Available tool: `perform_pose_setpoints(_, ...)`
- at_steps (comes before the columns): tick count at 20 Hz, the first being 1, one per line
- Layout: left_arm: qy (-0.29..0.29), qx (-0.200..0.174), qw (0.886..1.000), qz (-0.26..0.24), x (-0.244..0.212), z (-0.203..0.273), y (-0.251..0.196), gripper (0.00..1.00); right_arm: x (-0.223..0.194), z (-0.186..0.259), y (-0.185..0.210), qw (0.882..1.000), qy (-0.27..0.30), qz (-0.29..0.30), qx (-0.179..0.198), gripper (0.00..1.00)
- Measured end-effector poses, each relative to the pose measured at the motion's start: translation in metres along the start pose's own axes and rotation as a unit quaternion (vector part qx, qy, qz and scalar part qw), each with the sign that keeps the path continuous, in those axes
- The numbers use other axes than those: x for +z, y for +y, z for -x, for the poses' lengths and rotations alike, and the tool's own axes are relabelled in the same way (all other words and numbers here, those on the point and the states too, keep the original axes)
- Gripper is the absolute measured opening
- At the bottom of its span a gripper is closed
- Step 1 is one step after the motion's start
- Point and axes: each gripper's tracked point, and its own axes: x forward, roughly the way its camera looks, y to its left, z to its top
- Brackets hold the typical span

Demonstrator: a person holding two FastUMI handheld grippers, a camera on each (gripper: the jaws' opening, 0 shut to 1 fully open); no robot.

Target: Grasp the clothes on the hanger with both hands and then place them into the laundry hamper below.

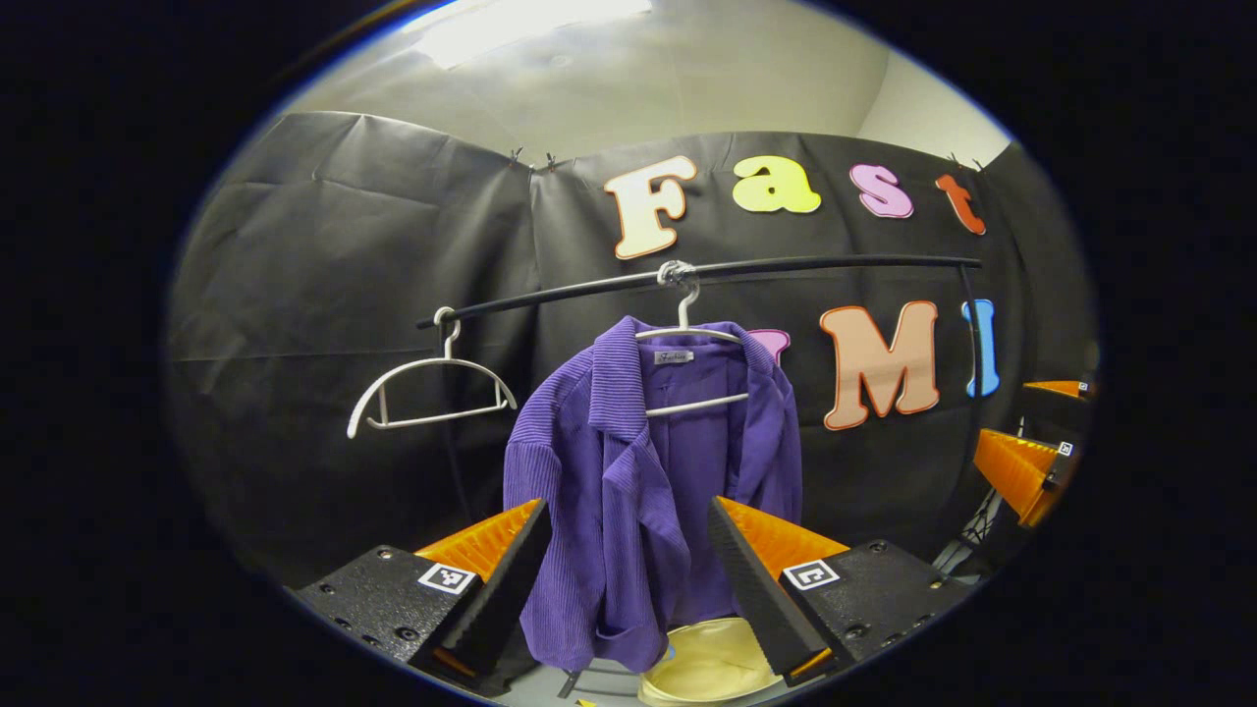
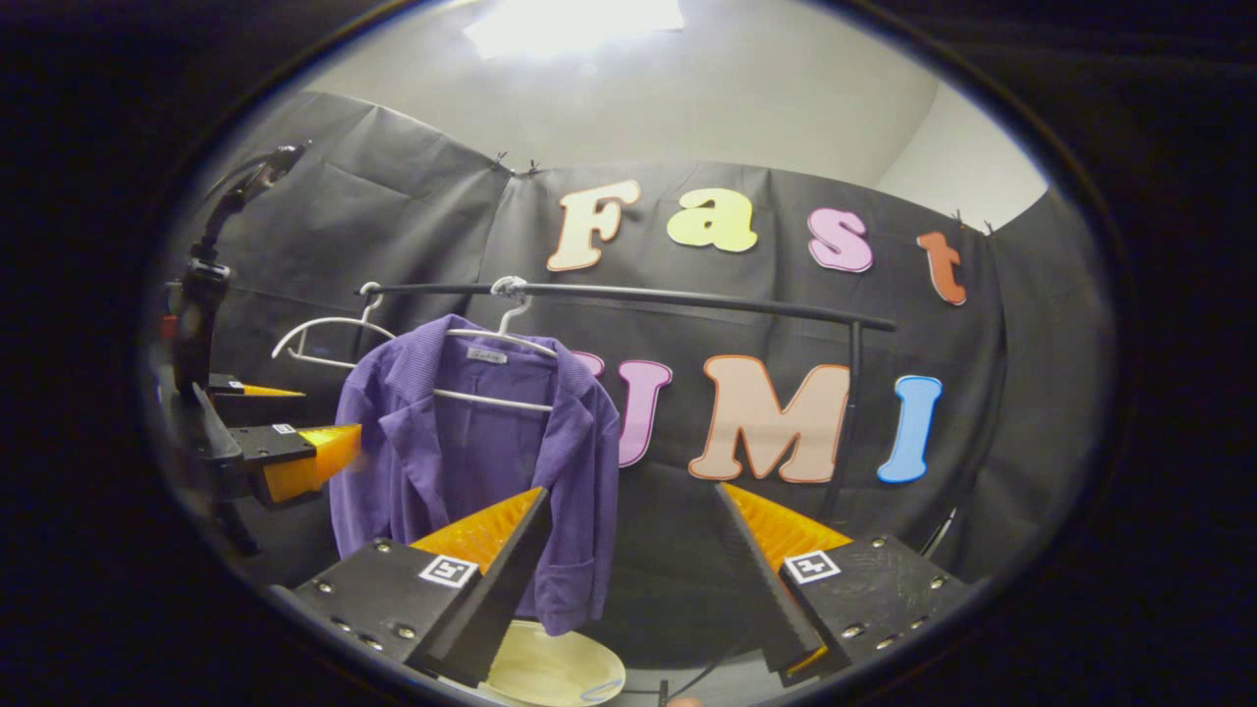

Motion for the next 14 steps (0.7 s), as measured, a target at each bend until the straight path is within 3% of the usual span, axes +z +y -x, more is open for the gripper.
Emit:
perform_pose_setpoints(7, 0.025, 0.064, 0.998, 0.007, -0.024, -0.087, 0.005, 0.98, -0.006, -0.11, 0.001, 0.999, 0.001, -0.007, 0.042, 0.98)
perform_pose_setpoints(11, 0.047, 0.087, 0.995, 0.01, -0.041, -0.118, 0.007, 0.97, -0.008, -0.15, 0.001, 0.998, 0.0, -0.006, 0.065, 0.96)
perform_pose_setpoints(14, 0.049, 0.087, 0.995, 0.023, -0.045, -0.129, 0.008, 0.79, -0.017, -0.172, 0.009, 0.997, 0.004, -0.003, 0.081, 0.96)
